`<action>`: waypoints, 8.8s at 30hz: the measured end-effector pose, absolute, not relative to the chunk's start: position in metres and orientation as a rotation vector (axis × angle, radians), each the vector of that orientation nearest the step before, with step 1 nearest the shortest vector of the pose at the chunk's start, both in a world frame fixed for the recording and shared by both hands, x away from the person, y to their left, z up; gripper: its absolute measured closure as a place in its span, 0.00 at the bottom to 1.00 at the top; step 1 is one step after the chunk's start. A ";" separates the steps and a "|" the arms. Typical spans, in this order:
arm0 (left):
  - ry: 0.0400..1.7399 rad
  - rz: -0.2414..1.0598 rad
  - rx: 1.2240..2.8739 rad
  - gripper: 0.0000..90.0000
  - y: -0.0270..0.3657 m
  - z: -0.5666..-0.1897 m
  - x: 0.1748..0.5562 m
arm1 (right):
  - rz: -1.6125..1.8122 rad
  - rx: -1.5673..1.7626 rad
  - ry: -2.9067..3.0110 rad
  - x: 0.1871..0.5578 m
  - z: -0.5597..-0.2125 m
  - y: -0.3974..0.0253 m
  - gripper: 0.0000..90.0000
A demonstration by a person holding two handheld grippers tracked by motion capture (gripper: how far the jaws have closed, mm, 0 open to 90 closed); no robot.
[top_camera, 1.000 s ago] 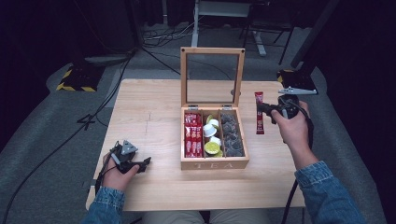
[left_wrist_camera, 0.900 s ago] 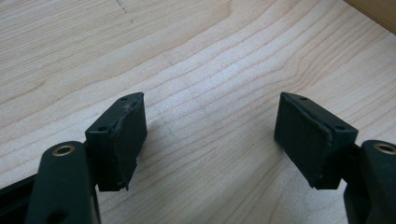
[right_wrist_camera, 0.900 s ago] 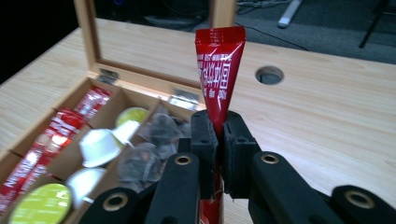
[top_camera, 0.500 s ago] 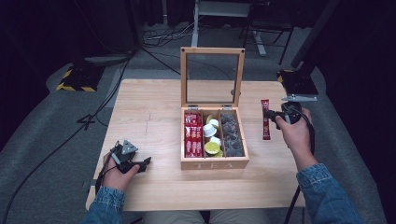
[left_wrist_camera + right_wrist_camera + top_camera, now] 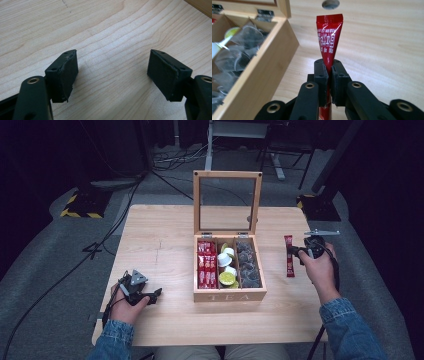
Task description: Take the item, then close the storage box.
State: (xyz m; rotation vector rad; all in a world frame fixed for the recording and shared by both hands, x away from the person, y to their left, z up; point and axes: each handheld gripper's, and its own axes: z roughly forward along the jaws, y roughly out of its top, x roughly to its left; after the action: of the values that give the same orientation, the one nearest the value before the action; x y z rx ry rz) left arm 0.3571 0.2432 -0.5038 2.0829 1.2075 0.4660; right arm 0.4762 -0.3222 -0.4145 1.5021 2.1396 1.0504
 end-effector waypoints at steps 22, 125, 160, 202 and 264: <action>1.206 0.464 2.088 0.26 0.241 -0.504 0.361 | 0.952 1.639 2.187 0.477 -0.457 -0.330 0.92; 1.203 0.451 2.104 0.16 0.238 -0.505 0.367 | 1.454 1.245 1.980 0.623 -0.320 -0.216 0.53; 1.206 0.450 2.101 0.16 0.237 -0.505 0.367 | 1.402 1.148 2.071 0.590 -0.307 -0.215 0.57; 1.205 0.450 2.102 0.16 0.237 -0.505 0.367 | 1.312 0.967 2.247 0.475 -0.300 -0.226 0.49; 1.203 0.452 2.103 0.16 0.237 -0.505 0.367 | 1.048 0.789 2.329 0.389 -0.353 -0.227 0.43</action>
State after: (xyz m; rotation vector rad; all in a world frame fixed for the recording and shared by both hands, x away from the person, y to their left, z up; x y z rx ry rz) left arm 0.3668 0.2373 -0.5047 2.1027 1.2035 0.4521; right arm 0.3894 -0.2270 -0.3526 0.7890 2.3294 1.0476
